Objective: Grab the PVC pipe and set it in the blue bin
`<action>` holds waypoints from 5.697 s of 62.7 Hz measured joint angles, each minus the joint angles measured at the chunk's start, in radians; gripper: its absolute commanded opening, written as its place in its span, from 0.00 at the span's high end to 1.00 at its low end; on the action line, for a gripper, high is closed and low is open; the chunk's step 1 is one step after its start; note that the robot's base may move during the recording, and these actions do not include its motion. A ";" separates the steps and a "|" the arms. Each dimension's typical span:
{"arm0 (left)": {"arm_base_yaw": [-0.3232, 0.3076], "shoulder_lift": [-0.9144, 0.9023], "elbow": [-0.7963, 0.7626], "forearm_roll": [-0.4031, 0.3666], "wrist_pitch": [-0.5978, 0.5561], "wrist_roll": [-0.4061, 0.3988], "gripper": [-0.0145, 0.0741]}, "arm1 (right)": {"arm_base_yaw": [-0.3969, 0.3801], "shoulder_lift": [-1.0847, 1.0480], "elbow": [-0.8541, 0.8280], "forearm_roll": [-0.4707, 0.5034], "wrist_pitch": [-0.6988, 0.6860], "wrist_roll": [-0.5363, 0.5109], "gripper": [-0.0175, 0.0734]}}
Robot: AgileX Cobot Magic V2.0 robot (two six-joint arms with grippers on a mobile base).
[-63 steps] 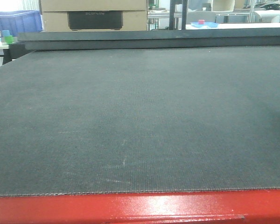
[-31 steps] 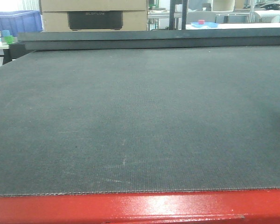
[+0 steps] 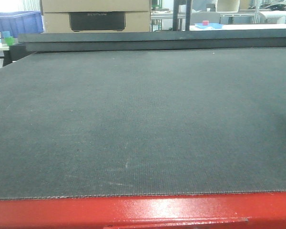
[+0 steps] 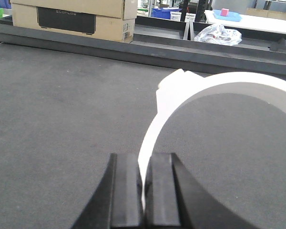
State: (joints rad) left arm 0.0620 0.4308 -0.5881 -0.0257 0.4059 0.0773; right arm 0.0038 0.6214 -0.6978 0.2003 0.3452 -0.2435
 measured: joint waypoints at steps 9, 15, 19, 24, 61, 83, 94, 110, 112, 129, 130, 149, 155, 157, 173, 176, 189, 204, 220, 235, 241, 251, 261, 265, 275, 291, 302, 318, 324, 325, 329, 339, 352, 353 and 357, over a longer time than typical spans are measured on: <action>0.000 0.000 0.000 0.000 -0.002 0.000 0.96 | 0.000 0.000 0.000 0.000 0.000 0.000 0.98; 0.000 0.000 0.000 0.000 -0.006 0.000 0.96 | 0.000 0.000 0.000 0.000 -0.001 0.000 0.98; 0.000 0.000 0.000 0.000 -0.006 0.000 0.96 | 0.000 0.000 0.000 0.000 -0.001 0.000 0.98; 0.000 0.000 0.000 0.000 -0.006 0.000 0.96 | 0.000 0.000 0.000 0.000 -0.001 0.000 0.98; 0.000 0.000 0.000 0.000 -0.009 0.000 0.96 | 0.000 0.000 0.000 0.000 -0.001 0.000 0.98; 0.000 0.000 0.000 0.002 -0.009 0.000 0.96 | 0.000 0.000 0.000 0.000 -0.001 0.000 0.98; 0.000 0.000 0.000 0.002 -0.009 0.000 0.96 | 0.000 0.000 0.000 0.000 -0.001 0.000 0.98; 0.000 0.000 0.000 0.002 -0.009 0.000 0.96 | 0.000 0.000 0.000 0.000 -0.001 0.000 0.98; 0.000 0.000 0.000 0.002 -0.009 0.000 0.96 | 0.000 0.000 0.000 0.000 -0.001 0.000 0.98; 0.000 0.000 0.000 0.002 -0.009 0.000 0.96 | 0.000 0.000 0.000 0.000 -0.001 0.000 0.98; 0.000 0.000 0.000 0.002 -0.009 0.000 0.96 | 0.000 0.000 0.000 0.000 -0.001 0.000 0.98; 0.000 0.000 0.000 0.002 -0.009 0.000 0.96 | 0.000 0.000 0.000 0.000 -0.001 0.000 0.98; 0.000 0.000 0.000 0.002 -0.009 0.000 0.96 | 0.000 0.000 0.000 0.000 -0.001 0.000 0.98; 0.000 0.000 0.000 0.002 -0.009 0.000 0.96 | 0.000 0.000 0.000 0.000 -0.001 0.000 0.98; 0.000 0.000 0.000 0.002 -0.009 0.000 0.96 | 0.000 0.000 0.000 0.000 -0.001 0.000 0.98; 0.000 0.000 0.000 0.002 -0.009 0.000 0.96 | 0.000 0.000 0.000 0.000 -0.001 0.000 0.98; 0.000 0.000 0.000 0.002 -0.009 0.000 0.96 | 0.000 0.000 0.000 0.000 -0.001 0.000 0.98; 0.000 0.000 0.000 0.002 -0.009 0.000 0.96 | 0.000 0.000 0.000 0.000 -0.001 0.000 0.98; 0.000 0.000 0.000 0.002 -0.009 0.000 0.96 | 0.000 0.000 0.000 -0.002 -0.001 0.000 0.98; 0.000 0.000 0.000 0.002 -0.009 0.000 0.96 | 0.000 0.000 0.000 -0.002 -0.001 0.000 0.98; 0.000 0.000 0.000 0.002 -0.009 0.000 0.96 | 0.000 0.000 0.000 -0.002 -0.001 0.000 0.98; 0.000 0.000 0.000 0.002 -0.009 0.000 0.96 | 0.000 0.000 0.000 -0.002 -0.002 0.000 0.98; 0.000 0.000 0.000 0.002 -0.009 0.000 0.96 | 0.000 0.000 0.000 -0.002 -0.002 0.000 0.98; 0.000 0.000 0.000 0.002 -0.009 0.000 0.96 | 0.000 0.000 0.000 -0.002 -0.002 0.000 0.98; 0.000 0.000 0.000 0.002 -0.009 0.000 0.96 | 0.000 0.000 0.000 -0.002 -0.002 0.000 0.98; 0.000 0.000 0.000 0.002 -0.009 0.000 0.96 | 0.000 0.000 0.000 -0.002 -0.002 0.000 0.98; 0.000 0.000 0.000 0.002 -0.009 0.000 0.96 | 0.000 0.000 0.000 -0.002 -0.002 0.000 0.98; 0.000 0.000 0.000 0.002 -0.009 0.000 0.96 | 0.000 0.000 0.000 -0.002 -0.002 0.000 0.98; 0.000 0.000 0.000 0.002 -0.009 0.000 0.96 | 0.000 0.000 0.000 -0.002 -0.002 0.000 0.98; 0.000 0.000 0.000 0.002 -0.009 0.000 0.96 | 0.000 0.000 0.000 -0.002 -0.002 0.000 0.98; 0.000 0.000 0.000 0.002 -0.009 0.000 0.96 | 0.000 0.000 0.000 -0.002 -0.002 0.000 0.98; 0.000 0.000 0.000 0.002 -0.009 0.000 0.96 | 0.000 0.000 0.000 -0.002 -0.002 0.000 0.98; 0.000 0.000 0.000 0.002 -0.009 0.000 0.96 | 0.000 0.000 0.000 -0.002 -0.002 0.000 0.98; 0.000 0.000 0.000 0.002 -0.009 0.000 0.96 | 0.000 0.000 0.000 -0.002 -0.002 0.000 0.98; 0.000 0.000 0.000 0.002 -0.009 0.000 0.96 | 0.000 0.000 0.000 -0.002 -0.002 0.000 0.98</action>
State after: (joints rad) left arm 0.0620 0.4308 -0.5881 -0.0240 0.3974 0.0773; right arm 0.0038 0.6214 -0.6978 0.1982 0.3429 -0.2435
